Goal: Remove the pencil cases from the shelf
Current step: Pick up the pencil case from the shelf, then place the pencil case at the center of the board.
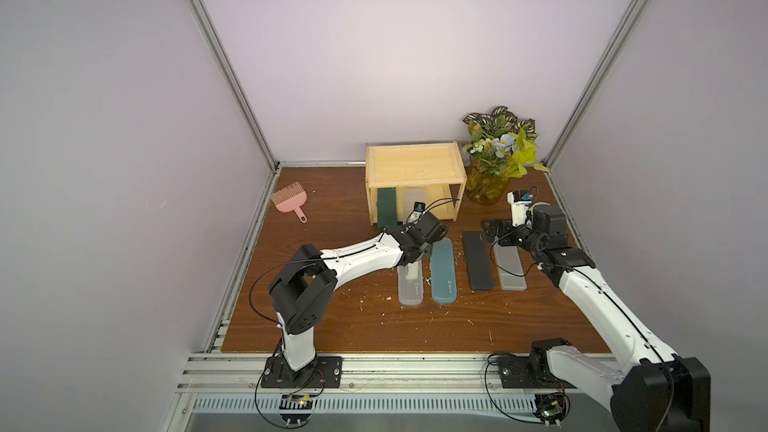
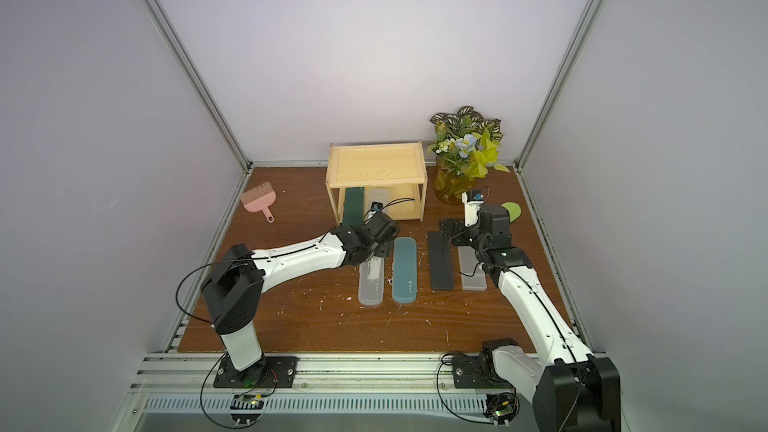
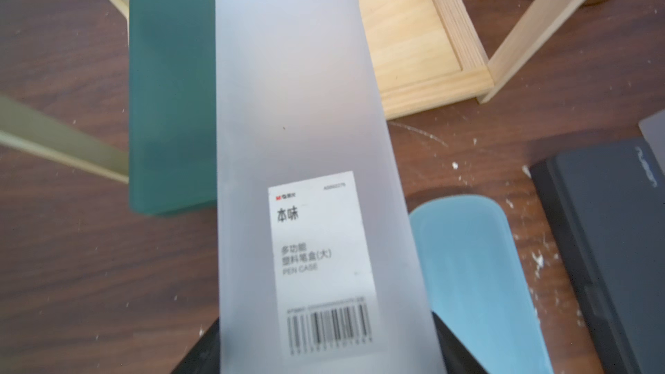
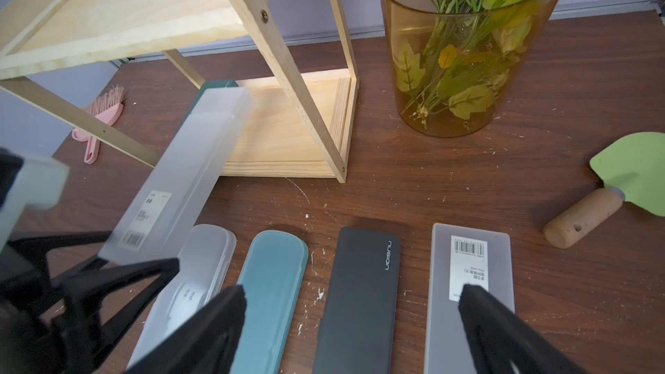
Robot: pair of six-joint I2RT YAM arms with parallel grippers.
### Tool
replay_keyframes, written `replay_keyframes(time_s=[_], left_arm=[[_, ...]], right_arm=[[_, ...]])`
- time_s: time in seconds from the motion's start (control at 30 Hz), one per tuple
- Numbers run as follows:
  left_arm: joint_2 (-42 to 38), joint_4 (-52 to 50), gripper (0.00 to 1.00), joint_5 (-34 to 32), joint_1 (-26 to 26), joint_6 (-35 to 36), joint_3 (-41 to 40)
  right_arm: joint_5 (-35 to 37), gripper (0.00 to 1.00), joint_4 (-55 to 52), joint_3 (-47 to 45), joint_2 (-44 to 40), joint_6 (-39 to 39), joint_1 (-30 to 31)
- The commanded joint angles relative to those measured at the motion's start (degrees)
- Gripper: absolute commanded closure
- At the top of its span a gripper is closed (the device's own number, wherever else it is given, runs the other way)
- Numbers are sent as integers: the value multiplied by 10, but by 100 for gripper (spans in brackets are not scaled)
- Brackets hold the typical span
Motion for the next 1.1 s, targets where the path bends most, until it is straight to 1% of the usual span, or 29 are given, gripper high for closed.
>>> replay_keyframes(time_s=[0.0,0.17,0.27,0.43,0.6,0.7,0.93,1.07], left_arm=[[-73,-30,35,-31,-15,-35,-47],[-173,-49,35,-32,-38,-67,-124],[-212,-100,35,-55,-67,-107,-152],[-295,-118,36,-60,-123,-200,-241],[-347,-139,37,-64,-168,-289,-315],[-350,-138,37,-60,-172,-301,-343],[-301,-133,35,-70,-173,-319,-371],[-283,-110,34,-80,-173,-312,-384]], right_arm=[[-15,1,22,-3,-15,5,3],[-18,1,25,-1,-14,5,3],[-18,1,21,4,-19,3,3],[-15,1,20,6,-28,2,4],[-22,1,21,4,-27,4,3],[-25,1,19,5,-29,4,3],[-18,1,17,2,-32,4,4],[-18,1,18,1,-30,3,3]])
